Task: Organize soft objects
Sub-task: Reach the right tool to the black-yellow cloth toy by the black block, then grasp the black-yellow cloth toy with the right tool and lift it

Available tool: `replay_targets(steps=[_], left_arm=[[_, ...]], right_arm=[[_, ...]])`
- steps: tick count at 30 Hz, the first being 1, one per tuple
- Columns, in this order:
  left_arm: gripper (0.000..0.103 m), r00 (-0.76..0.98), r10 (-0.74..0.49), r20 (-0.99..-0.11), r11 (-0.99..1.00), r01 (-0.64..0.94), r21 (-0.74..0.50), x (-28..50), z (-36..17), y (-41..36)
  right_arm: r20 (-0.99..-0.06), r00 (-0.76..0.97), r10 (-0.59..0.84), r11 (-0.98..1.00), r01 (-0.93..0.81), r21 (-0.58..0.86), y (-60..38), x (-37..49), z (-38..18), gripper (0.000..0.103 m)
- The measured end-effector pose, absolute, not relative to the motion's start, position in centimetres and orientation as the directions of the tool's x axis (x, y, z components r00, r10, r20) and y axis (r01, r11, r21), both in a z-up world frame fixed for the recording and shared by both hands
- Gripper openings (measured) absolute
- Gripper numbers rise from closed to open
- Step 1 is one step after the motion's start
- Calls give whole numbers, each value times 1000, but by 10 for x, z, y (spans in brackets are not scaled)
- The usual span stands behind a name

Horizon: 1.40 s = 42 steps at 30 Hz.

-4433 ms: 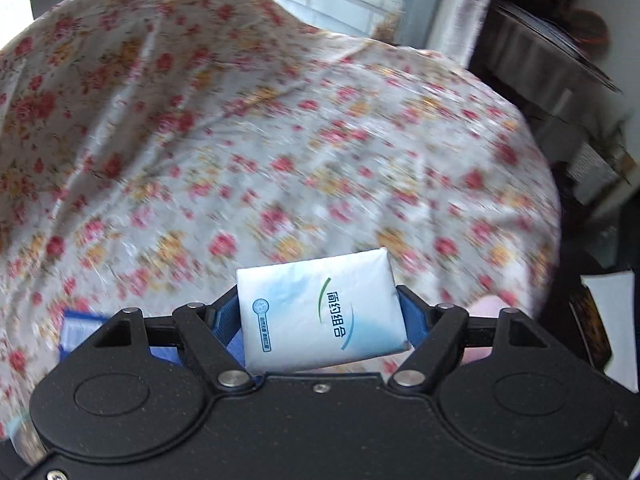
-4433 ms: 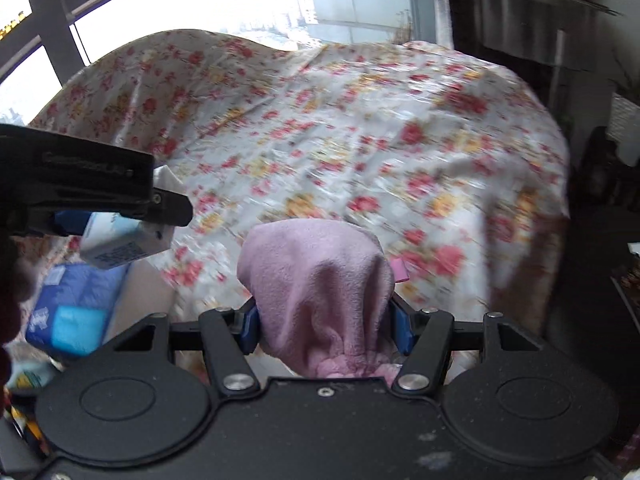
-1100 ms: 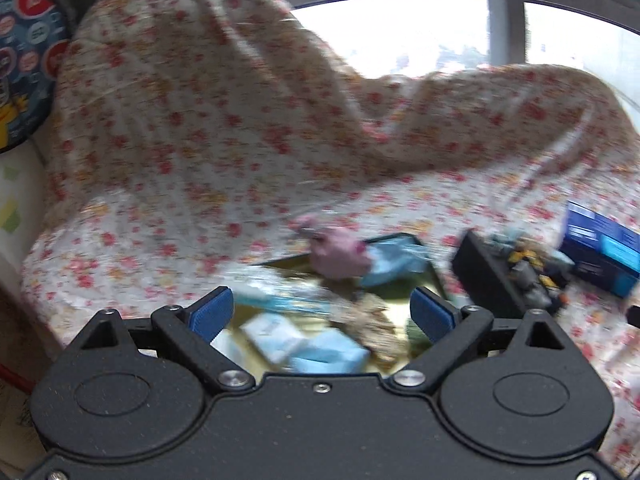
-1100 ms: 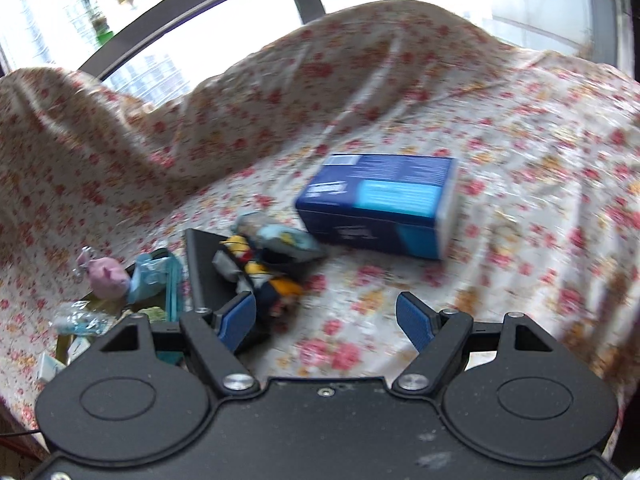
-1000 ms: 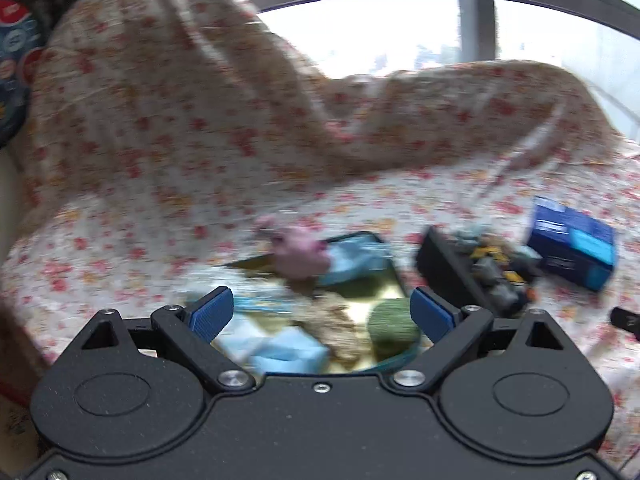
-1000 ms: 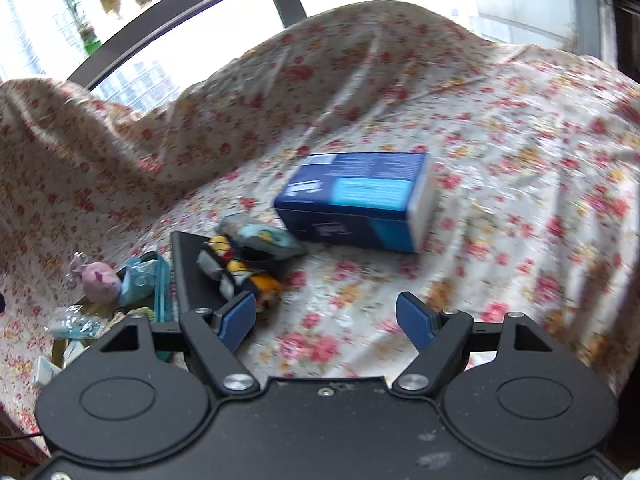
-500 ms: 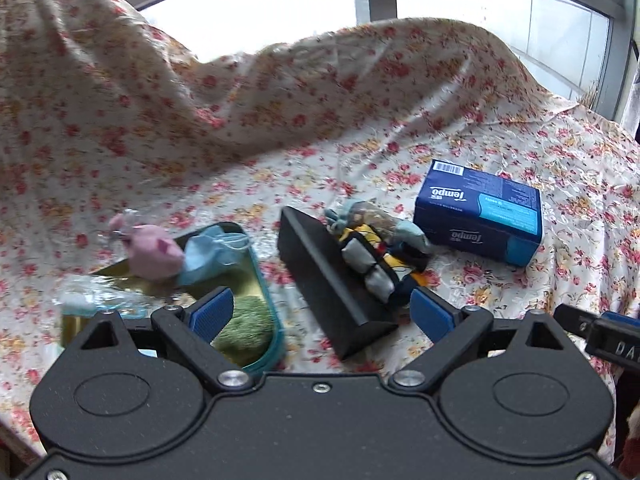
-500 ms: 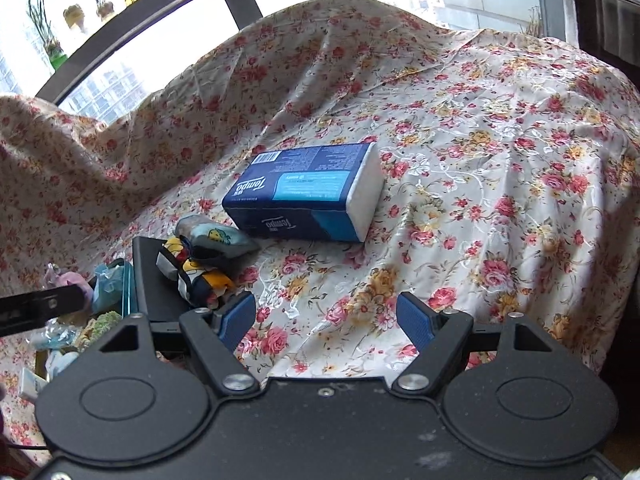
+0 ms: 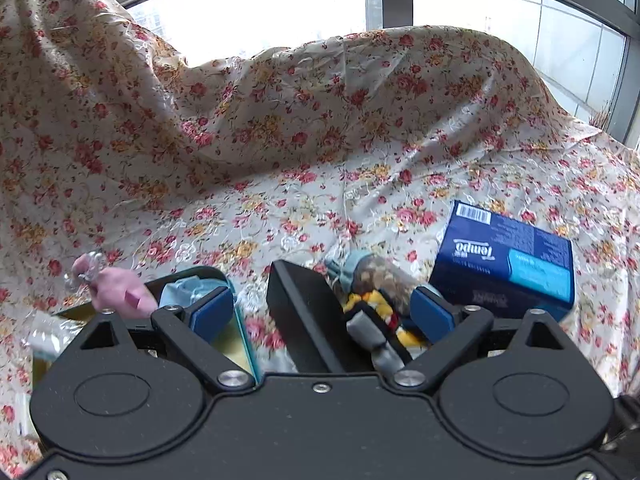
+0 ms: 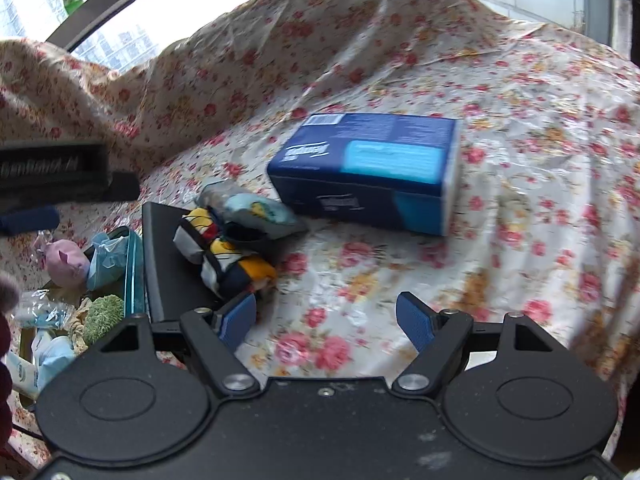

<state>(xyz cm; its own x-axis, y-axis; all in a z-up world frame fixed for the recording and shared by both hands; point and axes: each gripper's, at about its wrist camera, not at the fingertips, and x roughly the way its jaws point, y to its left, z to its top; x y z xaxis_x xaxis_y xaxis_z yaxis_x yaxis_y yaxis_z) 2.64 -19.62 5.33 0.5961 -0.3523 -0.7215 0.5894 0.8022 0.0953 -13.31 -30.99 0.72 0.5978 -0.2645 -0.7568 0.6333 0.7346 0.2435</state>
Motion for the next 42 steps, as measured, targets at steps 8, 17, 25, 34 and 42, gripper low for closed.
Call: replay_targets(steps=[8, 17, 25, 34, 42], left_arm=[[93, 607, -345, -716, 824, 560, 78, 52, 54, -191], [93, 641, -316, -699, 860, 505, 74, 77, 59, -178], [93, 644, -309, -700, 867, 493, 71, 88, 57, -173], [93, 628, -314, -712, 854, 514, 77, 88, 49, -179], [93, 606, -333, -723, 811, 575, 108, 70, 40, -200]], right_arm=[[-771, 596, -224, 754, 607, 250, -311, -89, -6, 77], [-756, 616, -223, 714, 630, 304, -315, -40, -5, 86], [-794, 550, -258, 649, 708, 279, -316, -1, -19, 90], [-826, 441, -351, 669, 736, 108, -317, -31, -30, 89], [-774, 416, -478, 669, 743, -13, -329, -82, -31, 89]])
